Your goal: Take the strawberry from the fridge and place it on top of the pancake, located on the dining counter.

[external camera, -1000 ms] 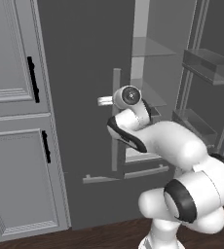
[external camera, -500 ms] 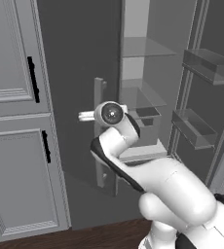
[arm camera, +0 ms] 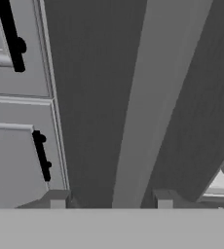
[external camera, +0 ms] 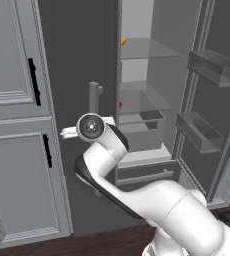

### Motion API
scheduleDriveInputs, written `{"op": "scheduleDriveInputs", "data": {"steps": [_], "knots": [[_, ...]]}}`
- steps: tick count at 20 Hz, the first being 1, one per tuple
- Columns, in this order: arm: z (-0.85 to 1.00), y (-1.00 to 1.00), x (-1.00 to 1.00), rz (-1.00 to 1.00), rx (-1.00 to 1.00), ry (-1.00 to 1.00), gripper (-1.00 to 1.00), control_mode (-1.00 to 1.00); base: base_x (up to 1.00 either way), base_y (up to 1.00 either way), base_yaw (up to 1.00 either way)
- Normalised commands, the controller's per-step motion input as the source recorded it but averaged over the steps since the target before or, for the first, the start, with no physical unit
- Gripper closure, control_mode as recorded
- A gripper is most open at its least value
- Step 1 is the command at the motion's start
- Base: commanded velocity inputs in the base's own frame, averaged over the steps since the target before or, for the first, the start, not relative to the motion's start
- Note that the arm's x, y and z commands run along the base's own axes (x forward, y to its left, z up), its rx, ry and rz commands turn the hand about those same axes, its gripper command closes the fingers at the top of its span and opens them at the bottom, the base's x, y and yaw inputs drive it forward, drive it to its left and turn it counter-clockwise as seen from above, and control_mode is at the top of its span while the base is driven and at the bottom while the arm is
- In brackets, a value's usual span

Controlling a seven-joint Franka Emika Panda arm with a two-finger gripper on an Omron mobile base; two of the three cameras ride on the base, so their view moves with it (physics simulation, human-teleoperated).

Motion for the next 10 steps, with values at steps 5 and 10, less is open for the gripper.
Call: {"op": "scheduleDriveInputs", "data": {"steps": [5, 10], "knots": [[0.0, -0.19, -0.87, 0.02, 0.09, -0.07, -1.0, -1.0, 0.0, 0.0, 0.0], [0.01, -0.92, -0.78, 0.0, 0.25, -0.03, -1.0, -1.0, 0.0, 0.0, 0.0]]}}
